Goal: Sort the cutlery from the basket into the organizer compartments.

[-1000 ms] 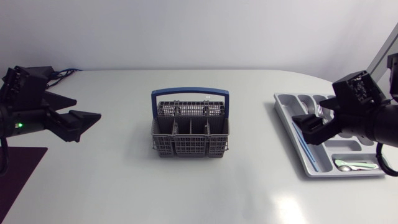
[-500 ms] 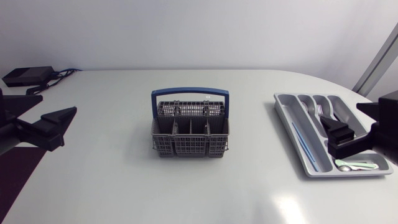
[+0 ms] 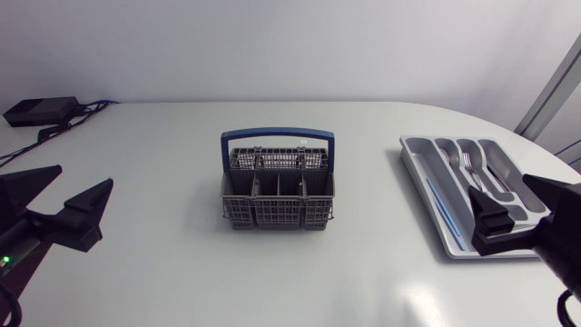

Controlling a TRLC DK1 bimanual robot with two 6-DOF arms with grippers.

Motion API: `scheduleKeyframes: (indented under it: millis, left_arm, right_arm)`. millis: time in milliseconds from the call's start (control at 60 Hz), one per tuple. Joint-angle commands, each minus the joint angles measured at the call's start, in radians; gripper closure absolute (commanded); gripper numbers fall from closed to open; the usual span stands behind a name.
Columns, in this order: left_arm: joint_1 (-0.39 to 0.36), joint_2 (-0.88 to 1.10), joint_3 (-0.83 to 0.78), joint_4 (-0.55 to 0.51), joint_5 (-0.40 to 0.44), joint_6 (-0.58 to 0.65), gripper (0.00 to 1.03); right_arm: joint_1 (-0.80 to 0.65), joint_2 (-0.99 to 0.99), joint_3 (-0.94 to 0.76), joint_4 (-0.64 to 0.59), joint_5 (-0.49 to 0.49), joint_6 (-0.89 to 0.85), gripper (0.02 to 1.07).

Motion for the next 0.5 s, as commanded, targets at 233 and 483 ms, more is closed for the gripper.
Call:
scheduleKeyframes:
  millis: [233,483]
  left_arm:
    - [-0.031,-0.151,-0.182,0.106,-0.071,-0.121,0.05]
    - [-0.053,-0.269,-0.314,0.186,-0.129,-0.197,0.05]
  right_arm:
    - [-0.023,-0.147,-0.181,0.119,-0.015,0.142,0.06]
    - [-0.035,-0.250,-0.300,0.200,-0.027,0.221,0.06]
